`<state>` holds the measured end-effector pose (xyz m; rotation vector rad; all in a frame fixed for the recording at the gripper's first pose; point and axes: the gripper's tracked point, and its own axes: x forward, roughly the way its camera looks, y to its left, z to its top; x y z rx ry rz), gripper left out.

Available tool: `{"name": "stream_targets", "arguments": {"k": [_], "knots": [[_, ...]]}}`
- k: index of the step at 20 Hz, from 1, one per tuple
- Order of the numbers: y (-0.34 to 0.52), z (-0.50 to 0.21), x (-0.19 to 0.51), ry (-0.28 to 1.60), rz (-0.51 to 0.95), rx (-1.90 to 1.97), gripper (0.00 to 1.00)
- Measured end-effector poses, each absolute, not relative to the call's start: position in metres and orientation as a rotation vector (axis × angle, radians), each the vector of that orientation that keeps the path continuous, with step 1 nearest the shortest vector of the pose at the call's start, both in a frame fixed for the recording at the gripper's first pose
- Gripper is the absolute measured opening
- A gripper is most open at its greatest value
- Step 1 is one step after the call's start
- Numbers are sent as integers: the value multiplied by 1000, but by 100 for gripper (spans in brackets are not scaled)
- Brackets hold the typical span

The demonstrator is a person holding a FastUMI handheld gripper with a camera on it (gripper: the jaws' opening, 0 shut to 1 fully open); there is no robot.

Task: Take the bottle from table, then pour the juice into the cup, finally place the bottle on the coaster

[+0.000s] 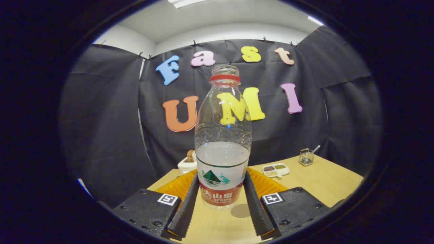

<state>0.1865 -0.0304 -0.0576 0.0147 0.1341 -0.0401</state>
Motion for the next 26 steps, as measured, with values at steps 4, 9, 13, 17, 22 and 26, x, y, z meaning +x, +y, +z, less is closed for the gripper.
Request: {"name": "stream_targets", "arguments": {"k": [4, 9, 13, 17, 22, 26], "knots": [[-50, -42, 210, 100, -114, -17, 76], [-76, -70, 246, 119, -156, 13, 76], [-82, -108, 280, 147, -147, -8, 76], [-77, -162, 302, 203, -128, -17, 77], [-77, -233, 309, 284, -115, -99, 78], [-78, -263, 310, 328, -101, -135, 78]]}}
